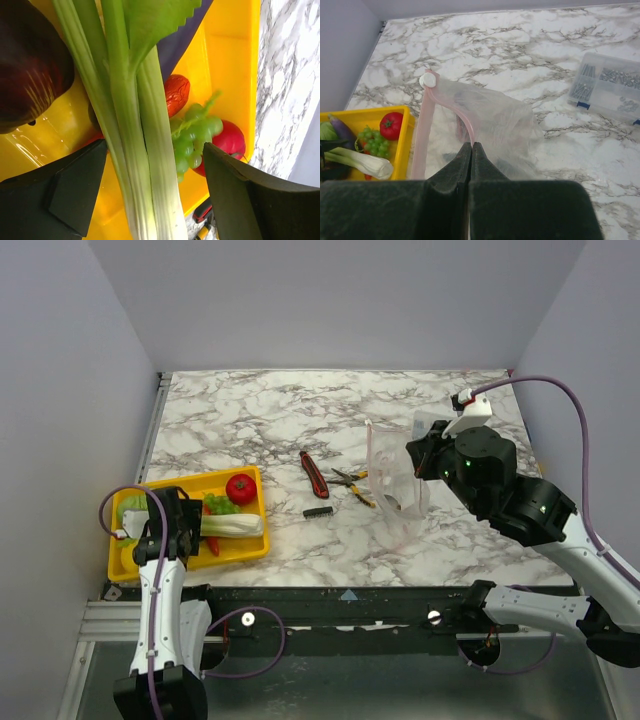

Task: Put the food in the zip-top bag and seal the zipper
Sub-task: Adjust the fake vegetable in the bin, then pick up the fake vegetable from the bin.

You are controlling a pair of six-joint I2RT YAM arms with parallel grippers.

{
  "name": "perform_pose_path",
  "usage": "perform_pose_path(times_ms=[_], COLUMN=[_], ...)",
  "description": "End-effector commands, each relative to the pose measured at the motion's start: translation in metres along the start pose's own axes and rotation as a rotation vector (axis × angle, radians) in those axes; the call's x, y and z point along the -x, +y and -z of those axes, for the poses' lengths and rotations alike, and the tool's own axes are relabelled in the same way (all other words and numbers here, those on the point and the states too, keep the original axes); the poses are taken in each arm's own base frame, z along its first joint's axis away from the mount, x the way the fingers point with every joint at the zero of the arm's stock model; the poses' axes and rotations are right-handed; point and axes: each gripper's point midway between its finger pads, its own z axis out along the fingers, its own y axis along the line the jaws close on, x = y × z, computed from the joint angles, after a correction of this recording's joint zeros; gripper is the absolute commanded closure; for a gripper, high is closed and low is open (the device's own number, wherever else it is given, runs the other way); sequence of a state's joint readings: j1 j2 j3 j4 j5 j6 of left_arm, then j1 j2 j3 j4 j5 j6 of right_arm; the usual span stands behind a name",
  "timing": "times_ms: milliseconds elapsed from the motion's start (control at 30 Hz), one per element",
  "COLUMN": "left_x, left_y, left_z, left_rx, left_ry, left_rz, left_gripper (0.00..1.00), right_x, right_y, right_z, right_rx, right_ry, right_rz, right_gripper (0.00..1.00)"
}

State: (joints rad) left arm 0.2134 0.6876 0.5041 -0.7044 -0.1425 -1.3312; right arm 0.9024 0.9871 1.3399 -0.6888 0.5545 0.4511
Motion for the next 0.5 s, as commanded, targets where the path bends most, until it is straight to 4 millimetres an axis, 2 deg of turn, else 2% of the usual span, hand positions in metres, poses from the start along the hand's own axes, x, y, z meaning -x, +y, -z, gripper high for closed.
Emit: perform_pose_path(times_ms=[0,167,333,433,467], left_x=[0.020,0.020,0.015,0.013,0.012], left_y=[0.002,0.016,0.016,0.018,0.018], left_z=[0.001,-0.005,-0.010,-0.013,-0.013], left_rx=[0.025,0.065,0.049,0.050,0.050], left_ry=[-0.093,-0.109,-0.084,-0.075,-0.074], left_rz=[0.009,0.033,0.046,0.047,0.044], left_gripper=[0.23,0.23,0.37,0.53,0.55], right_x=[0.015,0.013,0.012,0.013,0.013], right_y=[0.007,0.009,0.010,0.009,0.009], right_z=[0.007,0.005,0.003,0.004,0.005], right_rx=[0.039,0.044,0.046,0.046,0.045], right_ry=[-0.040,-0.035,-0.031,-0.034,-0.035], right_rz=[-0.018,-0.018,-0.018,-0.019,-0.019], right_gripper=[1.00,0.99,1.00,1.00,1.00])
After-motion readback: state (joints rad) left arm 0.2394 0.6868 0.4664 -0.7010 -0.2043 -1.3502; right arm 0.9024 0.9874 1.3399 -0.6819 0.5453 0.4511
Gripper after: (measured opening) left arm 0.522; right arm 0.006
